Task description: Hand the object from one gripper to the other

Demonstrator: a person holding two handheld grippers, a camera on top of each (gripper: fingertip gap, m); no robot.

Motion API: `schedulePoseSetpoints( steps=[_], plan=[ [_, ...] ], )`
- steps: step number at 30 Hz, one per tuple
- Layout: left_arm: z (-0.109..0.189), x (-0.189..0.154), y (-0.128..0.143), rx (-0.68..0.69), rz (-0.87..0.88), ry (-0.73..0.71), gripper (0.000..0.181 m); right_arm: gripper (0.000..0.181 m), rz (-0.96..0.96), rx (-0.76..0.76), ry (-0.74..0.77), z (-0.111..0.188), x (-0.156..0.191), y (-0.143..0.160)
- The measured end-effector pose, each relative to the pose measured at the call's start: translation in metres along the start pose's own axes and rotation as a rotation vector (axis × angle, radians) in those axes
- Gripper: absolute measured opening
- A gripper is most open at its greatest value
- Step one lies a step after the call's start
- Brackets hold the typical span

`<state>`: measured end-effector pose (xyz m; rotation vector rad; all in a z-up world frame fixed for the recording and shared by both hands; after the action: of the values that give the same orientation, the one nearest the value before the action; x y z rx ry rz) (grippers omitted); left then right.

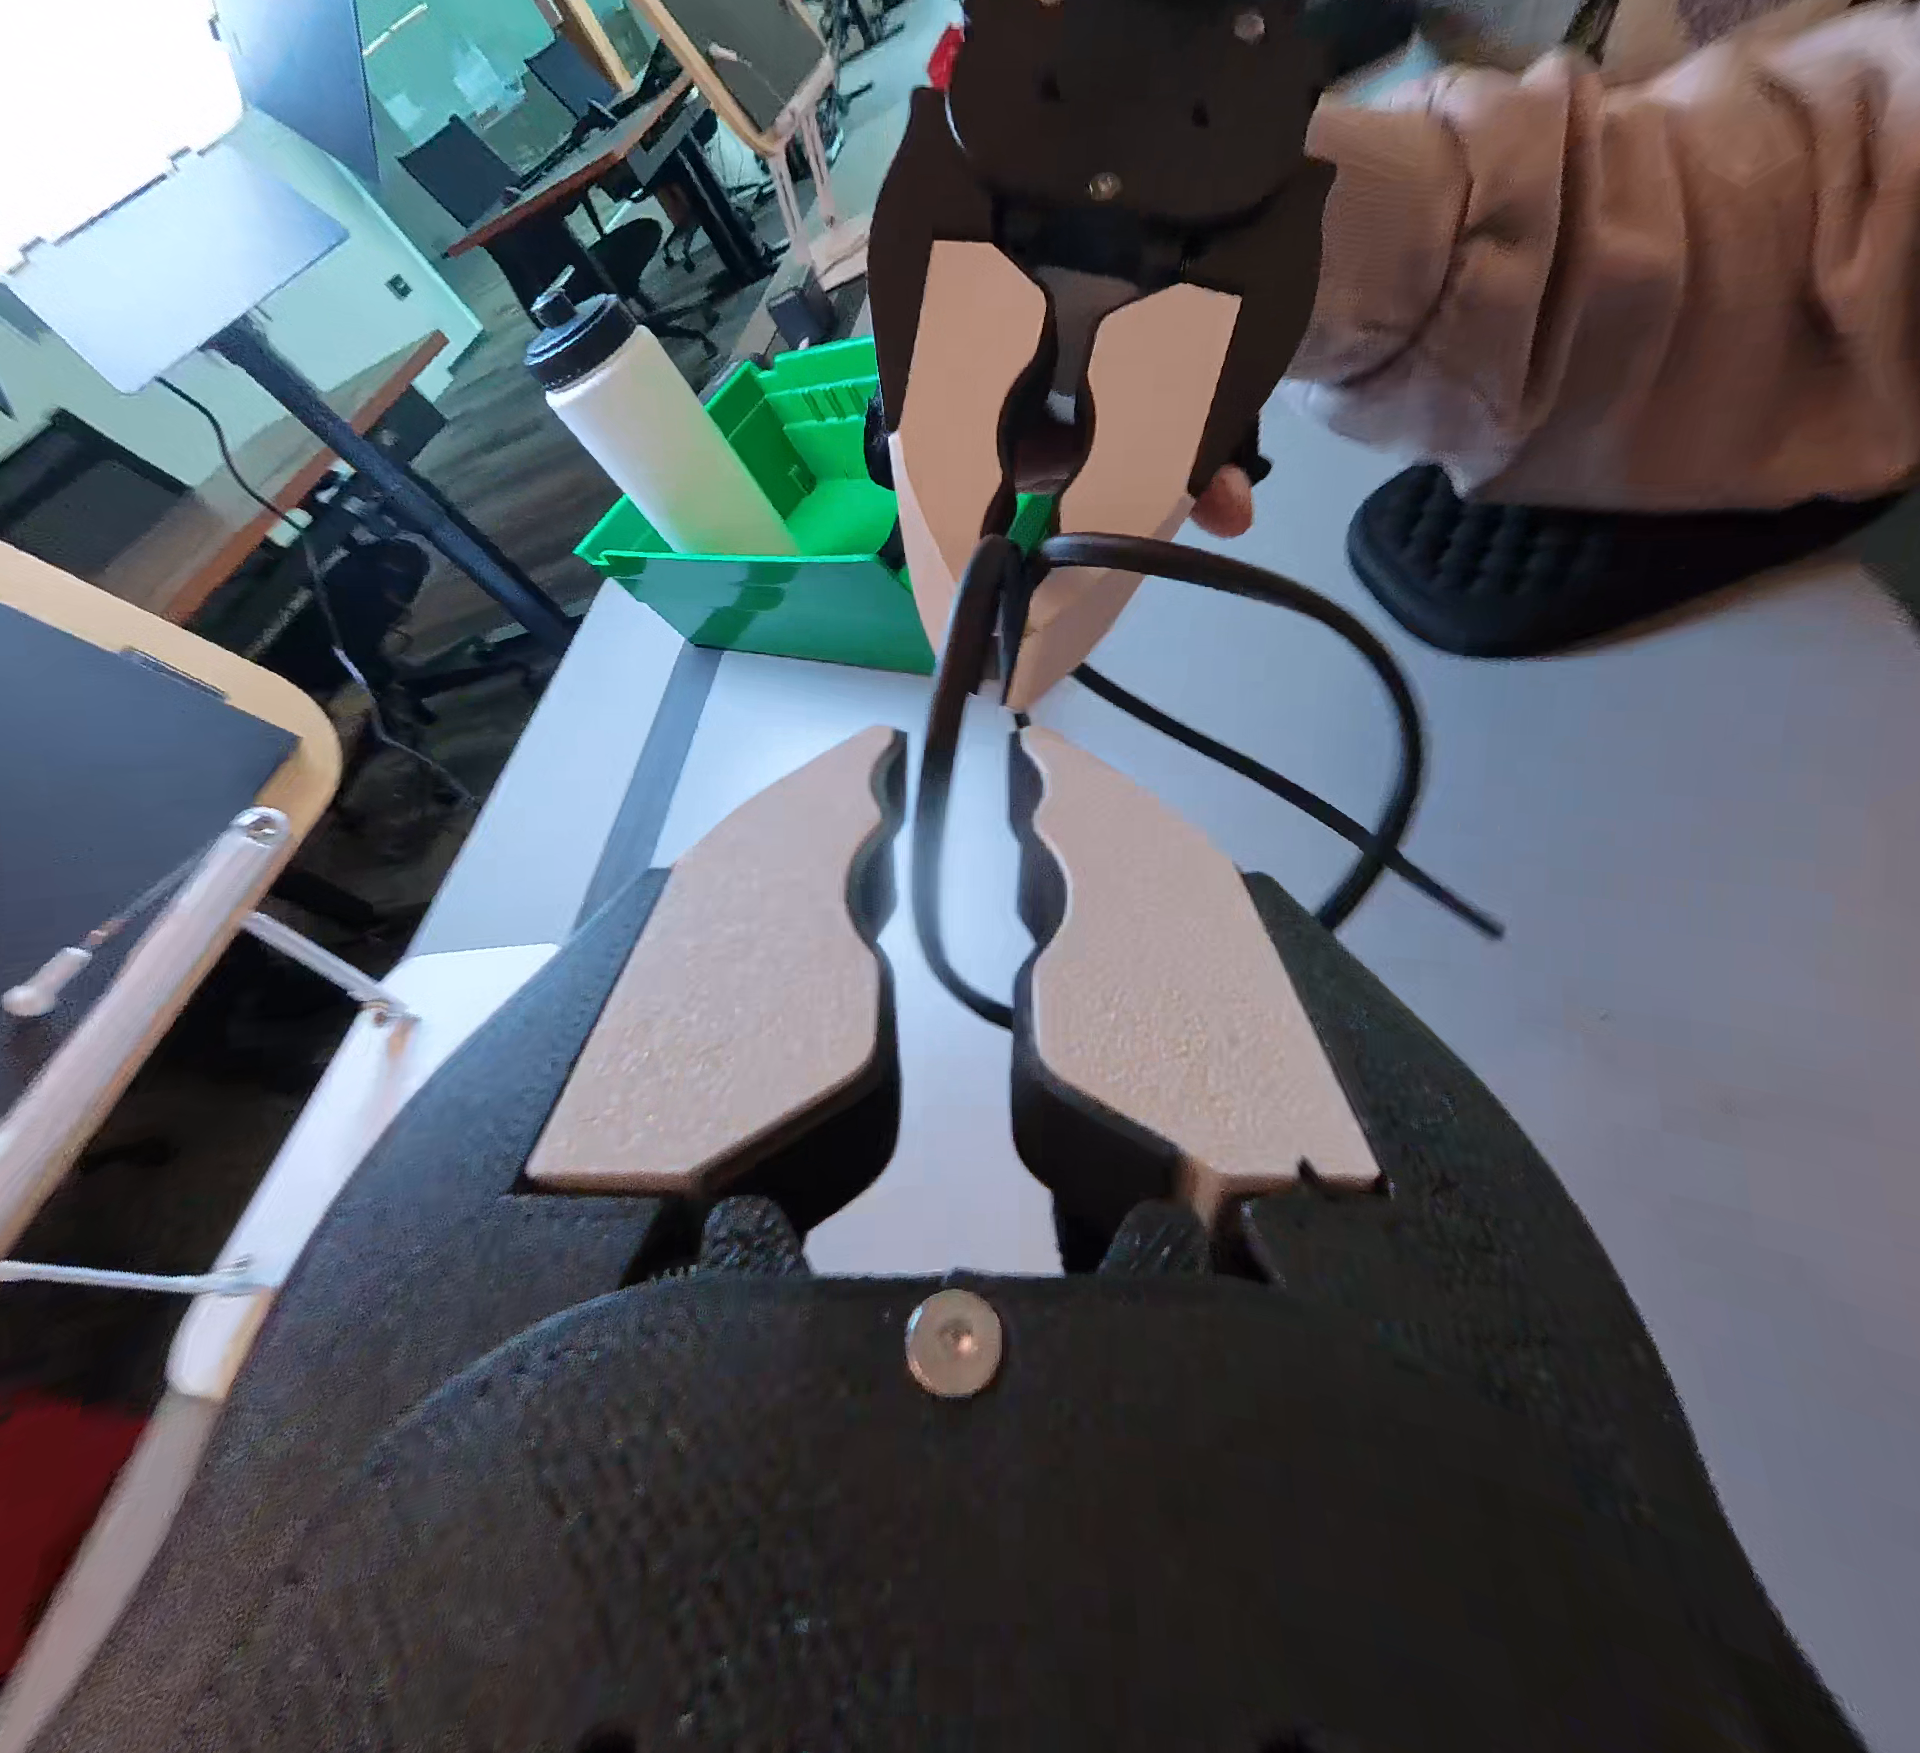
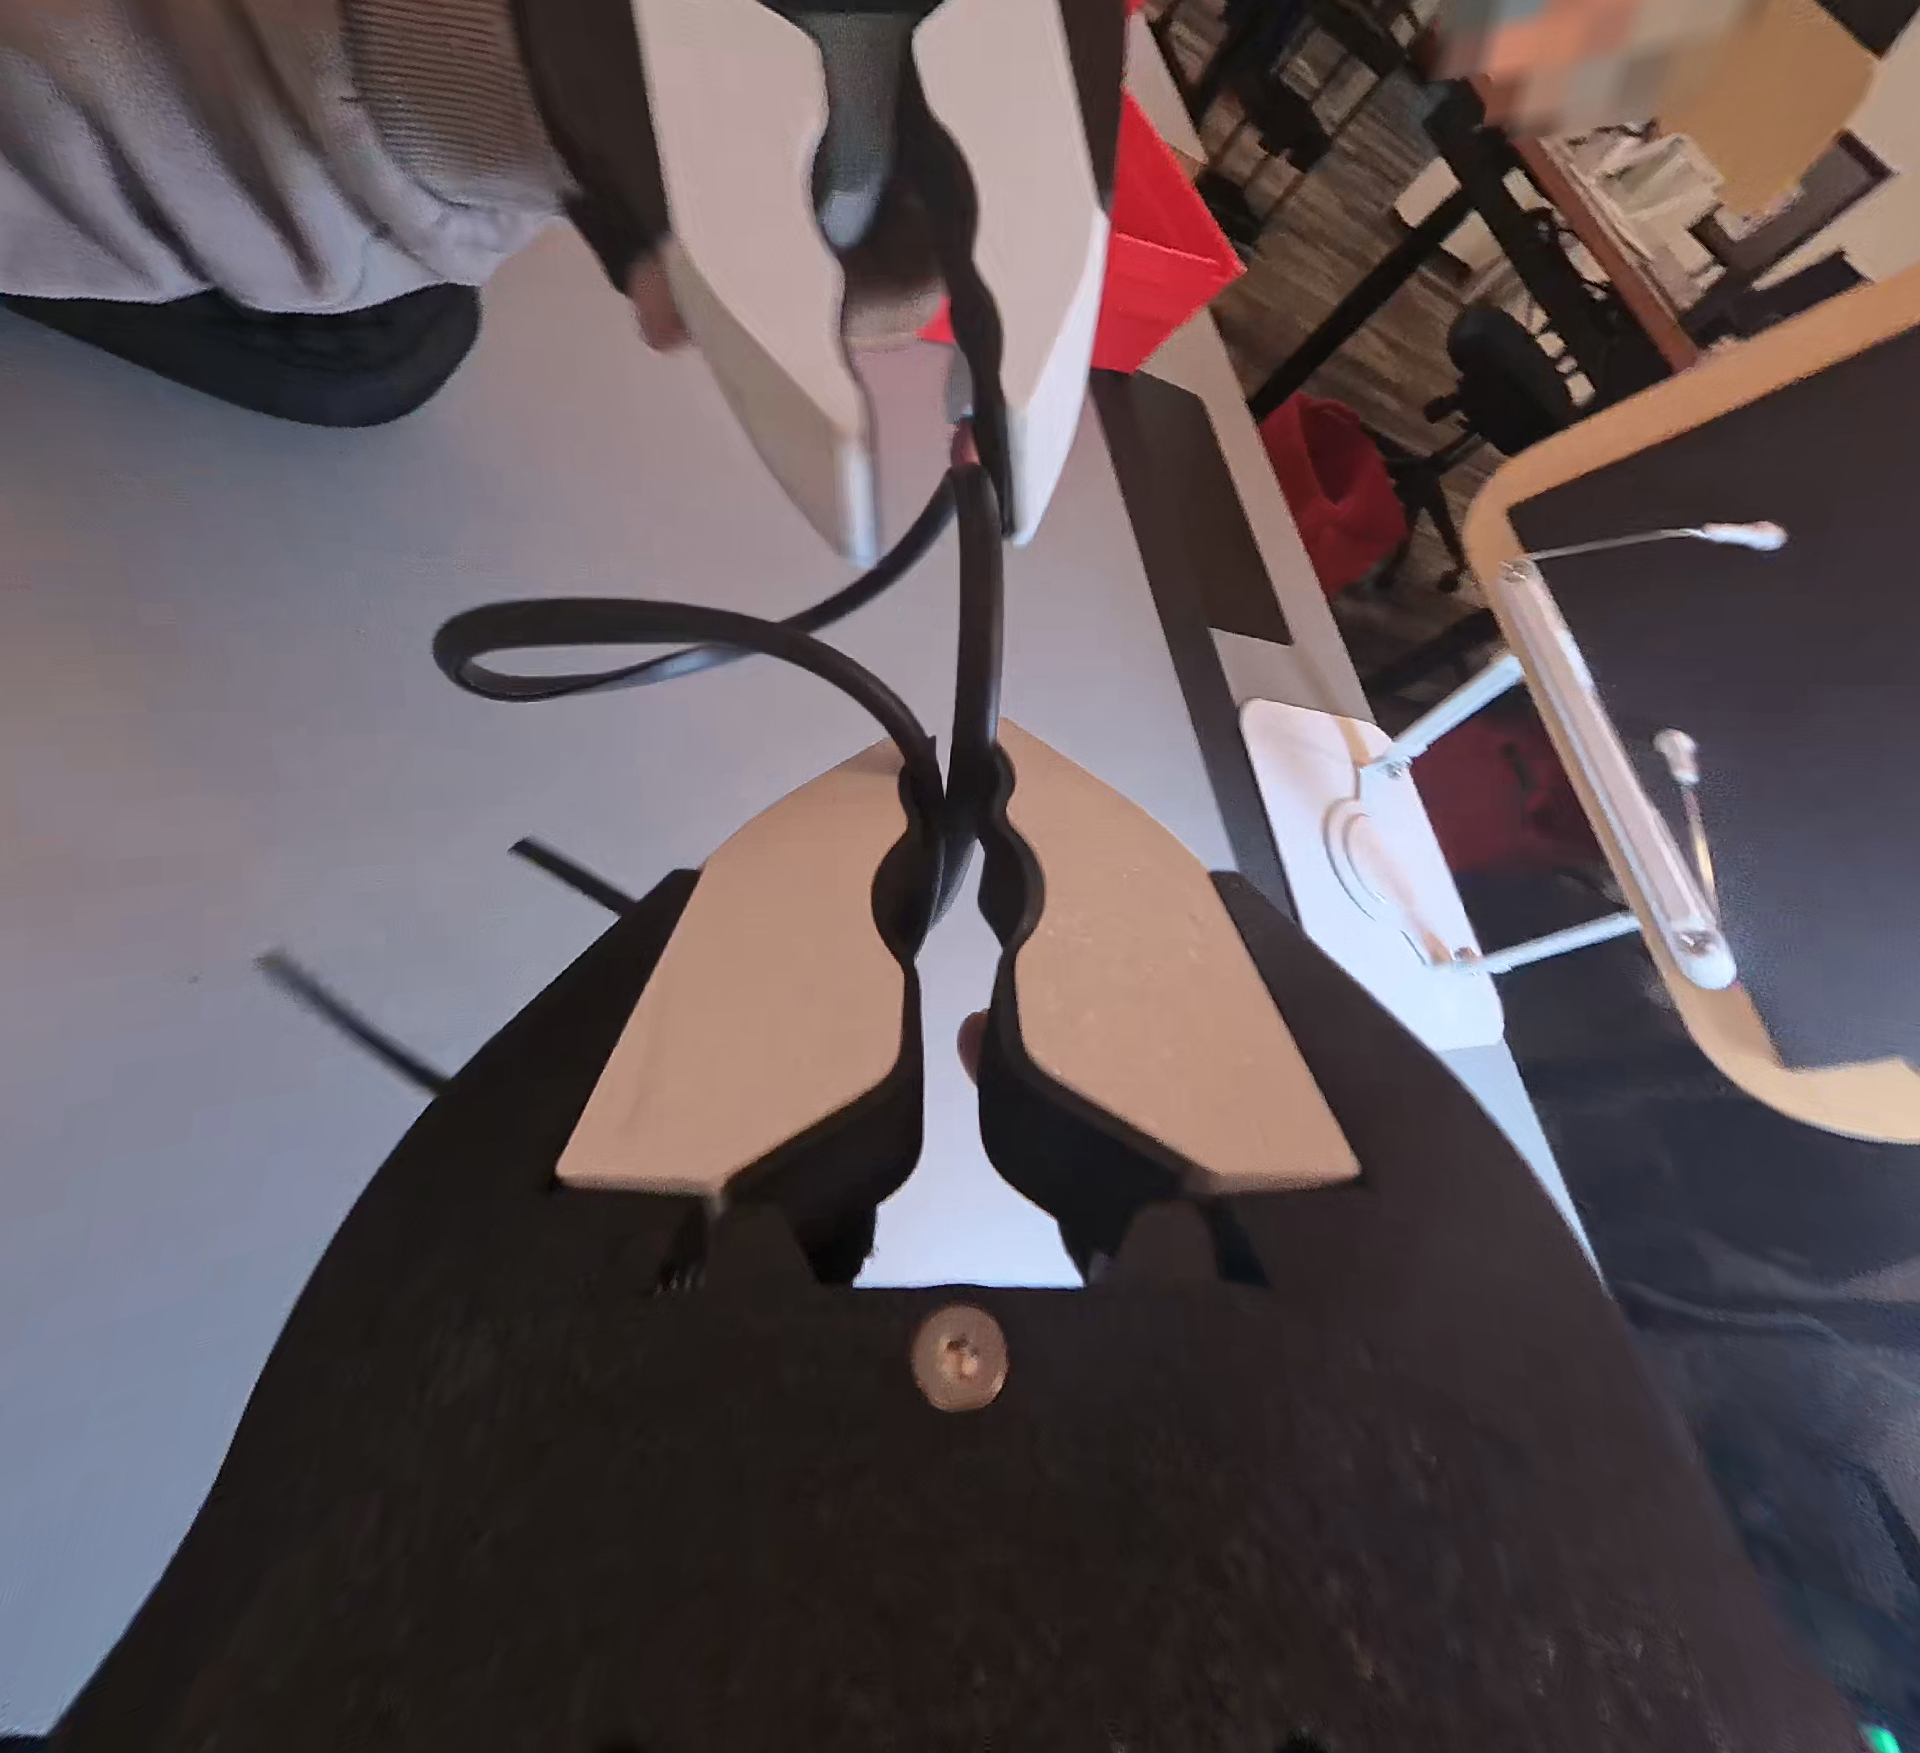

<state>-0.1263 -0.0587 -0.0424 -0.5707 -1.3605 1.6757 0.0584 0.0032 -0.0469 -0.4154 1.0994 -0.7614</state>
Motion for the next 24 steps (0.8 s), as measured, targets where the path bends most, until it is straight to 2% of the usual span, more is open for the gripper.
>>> schedulePoseSetpoints(
  steps=[1, 5, 8, 12, 13, 15, 16, 17, 18, 21, 24],
  plan=[
    [0.003, 0.004, 0.000, -0.021, 0.067, 0.027, 0.029, 0.006, -0.019, 0.011, 0.040, 0.003, -0.004, 0.002],
    [0.014, 0.019, -0.002, -0.153, 0.293, 0.141, 0.043, 0.006, -0.157, 0.006, 0.237, 0.016, -0.026, 0.013],
    [0.010, 0.023, 0.005, -0.119, 0.411, 0.232, 0.052, 0.005, -0.296, -0.046, 0.368, 0.027, -0.040, 0.021],
    [-0.023, 0.015, 0.022, 0.013, 0.515, 0.285, 0.053, 0.005, -0.446, -0.038, 0.529, 0.034, -0.049, 0.029],
    [-0.035, 0.008, 0.024, 0.030, 0.571, 0.334, 0.050, 0.005, -0.481, -0.046, 0.558, 0.035, -0.050, 0.030],
    [-0.064, -0.016, 0.026, 0.023, 0.777, 0.566, 0.042, 0.005, -0.532, -0.079, 0.608, 0.034, -0.050, 0.031],
    [-0.079, -0.028, 0.027, -0.014, 0.916, 0.704, 0.045, 0.005, -0.552, -0.103, 0.620, 0.034, -0.050, 0.030],
    [-0.093, -0.038, 0.029, -0.075, 1.051, 0.780, 0.046, 0.005, -0.571, -0.132, 0.620, 0.033, -0.049, 0.029],
    [-0.105, -0.044, 0.033, -0.144, 1.161, 0.782, 0.049, 0.005, -0.591, -0.169, 0.618, 0.032, -0.048, 0.028],
    [-0.120, -0.046, 0.050, -0.360, 1.357, 0.680, 0.058, 0.005, -0.643, -0.310, 0.562, 0.029, -0.044, 0.018],
    [-0.104, -0.025, 0.056, -0.583, 1.379, 0.550, 0.061, 0.005, -0.652, -0.442, 0.478, 0.028, -0.040, 0.005]
  ],
)
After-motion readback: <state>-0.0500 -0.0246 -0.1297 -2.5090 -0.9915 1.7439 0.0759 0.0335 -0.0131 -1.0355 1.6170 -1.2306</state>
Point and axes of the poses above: each gripper's, where its closed fingertips meet, z back along the fingers, y out of its underside, x = y × z across the jaws, the point moved 10 cm from there along z, back along the fingers, and after that the axes turned 13 degrees about z, right-handed, at the moved point
